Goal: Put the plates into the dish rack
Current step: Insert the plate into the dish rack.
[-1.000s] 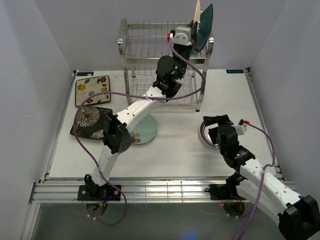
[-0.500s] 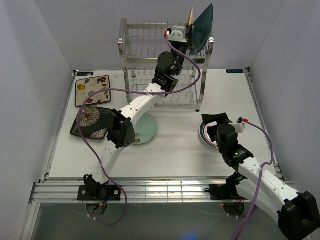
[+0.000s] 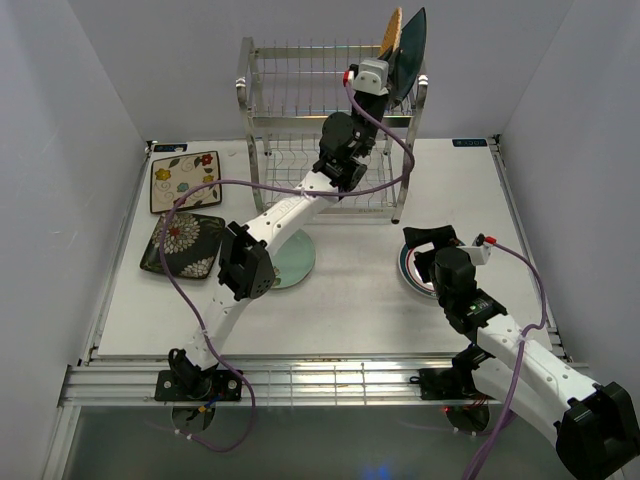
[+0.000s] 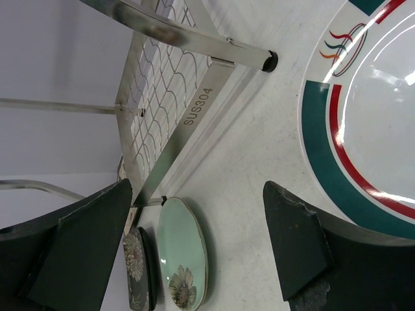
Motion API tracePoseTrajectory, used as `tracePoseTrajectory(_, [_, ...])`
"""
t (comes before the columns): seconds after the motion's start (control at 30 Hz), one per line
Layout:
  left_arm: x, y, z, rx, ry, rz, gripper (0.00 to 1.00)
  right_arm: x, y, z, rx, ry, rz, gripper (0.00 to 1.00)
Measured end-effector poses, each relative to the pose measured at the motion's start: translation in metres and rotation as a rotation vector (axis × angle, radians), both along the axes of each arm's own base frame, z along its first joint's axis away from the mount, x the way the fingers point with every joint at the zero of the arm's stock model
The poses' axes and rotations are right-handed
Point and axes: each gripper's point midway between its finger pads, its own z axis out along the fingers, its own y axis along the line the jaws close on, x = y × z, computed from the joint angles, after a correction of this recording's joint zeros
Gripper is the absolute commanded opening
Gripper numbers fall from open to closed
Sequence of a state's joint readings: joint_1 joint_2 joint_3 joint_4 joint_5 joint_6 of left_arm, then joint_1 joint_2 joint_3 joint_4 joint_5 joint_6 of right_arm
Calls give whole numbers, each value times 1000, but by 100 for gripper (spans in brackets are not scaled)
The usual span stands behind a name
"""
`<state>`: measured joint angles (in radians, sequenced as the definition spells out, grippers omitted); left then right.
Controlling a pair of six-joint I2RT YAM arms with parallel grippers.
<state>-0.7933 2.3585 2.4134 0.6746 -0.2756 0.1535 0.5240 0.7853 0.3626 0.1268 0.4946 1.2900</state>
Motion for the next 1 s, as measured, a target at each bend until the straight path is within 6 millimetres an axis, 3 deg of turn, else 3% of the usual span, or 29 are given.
tracePoseTrajectory(0.37, [-18, -2, 14, 7, -75, 43, 0, 0, 0, 1, -8, -5, 4, 87])
tracePoseTrajectory(1.0, [-15, 9, 6, 7, -77, 105, 0, 0, 4, 1, -4, -6, 23, 87])
